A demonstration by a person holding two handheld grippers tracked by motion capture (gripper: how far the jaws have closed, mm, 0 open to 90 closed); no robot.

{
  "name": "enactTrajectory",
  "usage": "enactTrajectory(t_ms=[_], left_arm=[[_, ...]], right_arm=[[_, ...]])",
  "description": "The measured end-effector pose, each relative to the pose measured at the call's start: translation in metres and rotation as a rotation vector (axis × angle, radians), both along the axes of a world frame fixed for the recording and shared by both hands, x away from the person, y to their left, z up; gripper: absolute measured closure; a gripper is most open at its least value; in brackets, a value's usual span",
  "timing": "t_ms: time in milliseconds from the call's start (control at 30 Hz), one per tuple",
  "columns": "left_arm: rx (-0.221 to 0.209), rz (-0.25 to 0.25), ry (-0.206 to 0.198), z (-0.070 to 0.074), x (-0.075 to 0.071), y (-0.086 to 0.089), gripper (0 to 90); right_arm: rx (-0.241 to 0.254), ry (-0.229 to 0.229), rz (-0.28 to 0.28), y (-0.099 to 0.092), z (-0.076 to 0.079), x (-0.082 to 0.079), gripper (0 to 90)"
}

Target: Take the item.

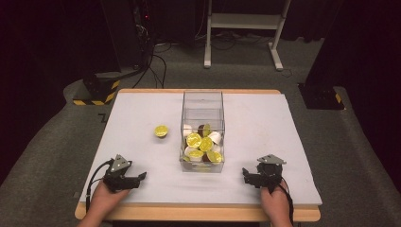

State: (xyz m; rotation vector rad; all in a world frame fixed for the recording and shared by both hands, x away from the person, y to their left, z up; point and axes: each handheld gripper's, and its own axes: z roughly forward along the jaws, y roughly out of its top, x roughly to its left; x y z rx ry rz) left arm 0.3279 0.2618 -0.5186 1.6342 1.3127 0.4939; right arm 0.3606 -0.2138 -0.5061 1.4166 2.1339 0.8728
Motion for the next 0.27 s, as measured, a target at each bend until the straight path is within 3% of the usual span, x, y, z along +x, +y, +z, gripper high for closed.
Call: enactTrajectory(t_ms=[267], left_arm=[[-0.017, 0.005, 0.002, -0.0001, 0.0004, -0.0002, 22.0]], right_arm=[[-0.001, 0.000, 0.000, 0.0002, 0.0000, 0.0000, 8.3]])
